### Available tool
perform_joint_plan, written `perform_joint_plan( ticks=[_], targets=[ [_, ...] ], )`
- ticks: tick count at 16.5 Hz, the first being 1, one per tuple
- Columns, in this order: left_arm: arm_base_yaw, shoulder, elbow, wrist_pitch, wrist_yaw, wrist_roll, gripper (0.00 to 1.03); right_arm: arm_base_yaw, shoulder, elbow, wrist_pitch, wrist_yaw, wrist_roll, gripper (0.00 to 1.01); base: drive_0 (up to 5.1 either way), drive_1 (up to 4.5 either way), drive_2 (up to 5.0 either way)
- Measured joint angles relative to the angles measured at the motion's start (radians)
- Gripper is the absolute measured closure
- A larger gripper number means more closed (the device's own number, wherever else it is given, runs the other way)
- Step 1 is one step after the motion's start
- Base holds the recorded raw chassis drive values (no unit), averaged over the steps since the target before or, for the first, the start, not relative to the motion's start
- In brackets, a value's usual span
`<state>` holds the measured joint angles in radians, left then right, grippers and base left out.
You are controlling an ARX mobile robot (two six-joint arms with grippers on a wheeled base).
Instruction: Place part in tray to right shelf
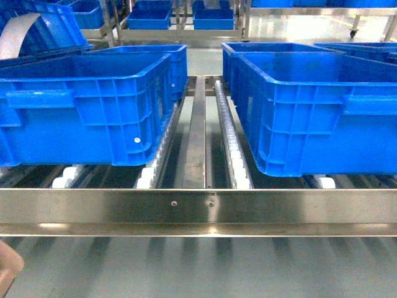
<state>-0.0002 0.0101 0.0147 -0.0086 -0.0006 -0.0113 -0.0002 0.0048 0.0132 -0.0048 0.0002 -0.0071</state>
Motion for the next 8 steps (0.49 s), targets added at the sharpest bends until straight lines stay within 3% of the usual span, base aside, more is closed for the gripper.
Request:
perform_joint_plan(
  ticks=[1, 2, 8],
  targets=[
    [0.000, 0.000, 0.000, 0.000, 0.000, 0.000, 0.90, 0.000, 0.000, 0.000, 0.000, 0.000, 0.000, 0.99, 0.0, 0.00, 0.0],
    [0.000, 0.000, 0.000, 0.000, 0.000, 0.000, 0.90, 0.000, 0.000, 0.000, 0.000, 0.000, 0.000, 0.93, 0.0, 0.00, 0.0],
    [0.000, 0.000, 0.000, 0.000, 0.000, 0.000, 0.90, 0.000, 0.000, 0.000, 0.000, 0.000, 0.000, 0.20, 0.0, 0.00, 0.0]
  ],
)
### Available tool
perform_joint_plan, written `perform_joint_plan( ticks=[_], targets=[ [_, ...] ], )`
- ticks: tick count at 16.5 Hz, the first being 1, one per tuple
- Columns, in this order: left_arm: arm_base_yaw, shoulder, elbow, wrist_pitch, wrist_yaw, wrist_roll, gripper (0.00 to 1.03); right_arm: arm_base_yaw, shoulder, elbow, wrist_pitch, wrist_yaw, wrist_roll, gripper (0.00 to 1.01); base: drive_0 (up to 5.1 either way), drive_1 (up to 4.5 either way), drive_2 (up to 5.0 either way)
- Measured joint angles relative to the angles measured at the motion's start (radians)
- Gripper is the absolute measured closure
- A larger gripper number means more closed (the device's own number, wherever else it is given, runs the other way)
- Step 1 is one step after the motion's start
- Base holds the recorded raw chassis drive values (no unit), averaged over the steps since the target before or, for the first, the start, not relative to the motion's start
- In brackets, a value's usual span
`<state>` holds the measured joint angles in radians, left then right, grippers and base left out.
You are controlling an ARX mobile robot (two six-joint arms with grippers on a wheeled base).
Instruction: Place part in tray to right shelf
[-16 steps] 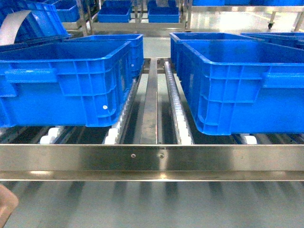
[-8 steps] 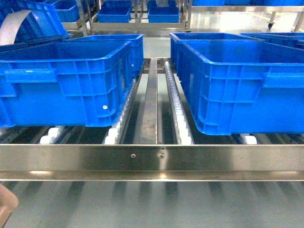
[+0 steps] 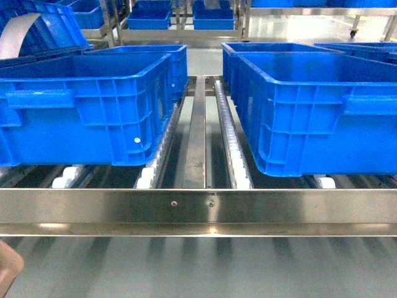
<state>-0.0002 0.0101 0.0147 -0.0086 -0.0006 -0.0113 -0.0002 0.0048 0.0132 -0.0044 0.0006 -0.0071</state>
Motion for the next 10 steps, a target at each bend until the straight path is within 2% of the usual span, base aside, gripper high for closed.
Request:
perform_joint_plan(
  ticks=[2, 3, 10],
  targets=[
    [0.000, 0.000, 0.000, 0.000, 0.000, 0.000, 0.90, 0.000, 0.000, 0.000, 0.000, 0.000, 0.000, 0.01, 0.0, 0.00, 0.0],
    [0.000, 0.000, 0.000, 0.000, 0.000, 0.000, 0.90, 0.000, 0.000, 0.000, 0.000, 0.000, 0.000, 0.04, 0.0, 0.00, 0.0],
    [0.000, 0.000, 0.000, 0.000, 0.000, 0.000, 0.90, 0.000, 0.000, 0.000, 0.000, 0.000, 0.000, 0.03, 0.0, 0.00, 0.0]
  ],
)
